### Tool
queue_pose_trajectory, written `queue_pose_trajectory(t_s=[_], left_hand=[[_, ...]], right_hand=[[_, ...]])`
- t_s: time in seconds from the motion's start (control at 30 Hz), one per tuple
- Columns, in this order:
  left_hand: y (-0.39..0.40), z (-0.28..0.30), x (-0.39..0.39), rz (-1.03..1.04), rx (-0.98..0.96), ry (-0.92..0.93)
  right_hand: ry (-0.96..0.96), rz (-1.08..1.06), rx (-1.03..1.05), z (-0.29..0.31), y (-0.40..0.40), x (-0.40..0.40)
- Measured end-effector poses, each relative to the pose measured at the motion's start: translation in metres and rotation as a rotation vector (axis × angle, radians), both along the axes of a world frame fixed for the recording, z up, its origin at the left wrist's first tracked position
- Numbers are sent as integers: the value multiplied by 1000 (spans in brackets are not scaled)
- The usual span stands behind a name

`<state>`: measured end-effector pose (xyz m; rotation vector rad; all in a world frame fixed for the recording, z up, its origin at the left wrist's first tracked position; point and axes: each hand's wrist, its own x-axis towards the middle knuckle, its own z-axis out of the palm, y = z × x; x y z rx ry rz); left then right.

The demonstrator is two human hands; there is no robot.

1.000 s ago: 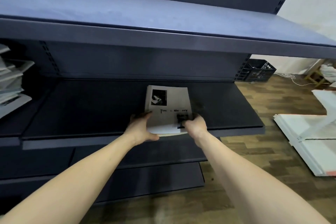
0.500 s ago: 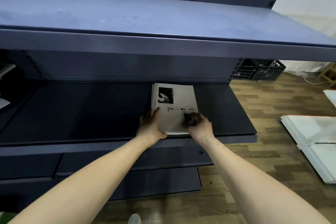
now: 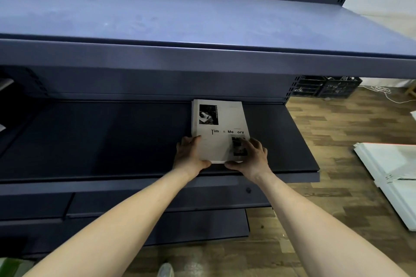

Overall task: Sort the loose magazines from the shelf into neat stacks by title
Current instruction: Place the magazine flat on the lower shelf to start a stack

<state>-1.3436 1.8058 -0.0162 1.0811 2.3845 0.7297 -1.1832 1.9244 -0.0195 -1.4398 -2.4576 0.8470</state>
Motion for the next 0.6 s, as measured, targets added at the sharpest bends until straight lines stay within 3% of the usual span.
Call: queue_pose_trajectory(t_s=[0.37,0.6], left_hand=[[7,9,2,0,-133,107],[3,10,9,-45,-150,122]], right_hand=[[-198,54,33,17,2,-13],[-198,22,3,14,-3,-17]])
